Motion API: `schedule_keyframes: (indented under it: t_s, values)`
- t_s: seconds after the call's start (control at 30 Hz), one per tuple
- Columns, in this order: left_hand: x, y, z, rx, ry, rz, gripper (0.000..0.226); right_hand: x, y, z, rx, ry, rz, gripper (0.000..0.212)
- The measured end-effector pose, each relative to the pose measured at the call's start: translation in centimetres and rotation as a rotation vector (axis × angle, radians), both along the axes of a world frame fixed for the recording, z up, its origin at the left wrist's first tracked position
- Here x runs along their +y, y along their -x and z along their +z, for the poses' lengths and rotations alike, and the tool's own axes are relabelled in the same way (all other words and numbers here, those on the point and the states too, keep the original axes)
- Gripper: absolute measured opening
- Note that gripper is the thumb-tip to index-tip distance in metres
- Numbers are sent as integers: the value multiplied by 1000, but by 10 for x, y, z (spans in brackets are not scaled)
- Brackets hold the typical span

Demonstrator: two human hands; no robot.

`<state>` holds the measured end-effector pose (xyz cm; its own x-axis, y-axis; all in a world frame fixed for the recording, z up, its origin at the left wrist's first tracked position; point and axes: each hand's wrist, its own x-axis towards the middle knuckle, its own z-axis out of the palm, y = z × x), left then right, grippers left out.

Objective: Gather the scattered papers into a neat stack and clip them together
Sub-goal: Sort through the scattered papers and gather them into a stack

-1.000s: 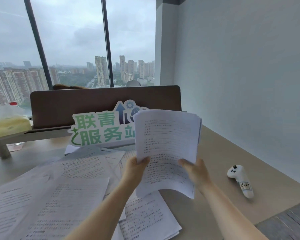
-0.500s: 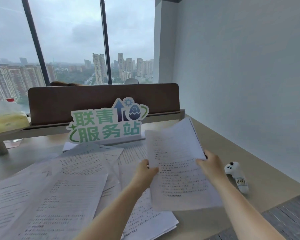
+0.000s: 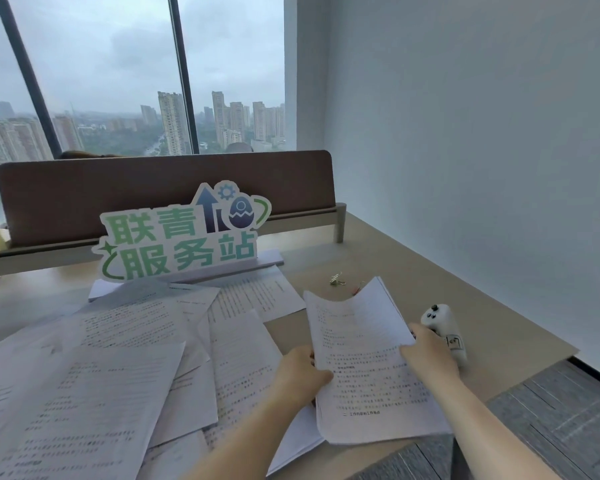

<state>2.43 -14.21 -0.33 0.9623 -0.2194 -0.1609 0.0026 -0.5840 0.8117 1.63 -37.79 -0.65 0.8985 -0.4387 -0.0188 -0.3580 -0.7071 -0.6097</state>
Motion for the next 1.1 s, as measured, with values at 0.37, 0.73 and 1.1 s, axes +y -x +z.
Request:
schedule_keyframes:
  t_s: [0.37,0.73,1.1]
  values:
    - [13,-5,-2,-117,-219,41,20,29,4,2,-11,429,-10,47]
    - [119,9,10,-278,-404,246,53,164,9,20,1,265,413,50]
    - [232,50,9,87,-665,409,100,233,1,31,367,322,403,62]
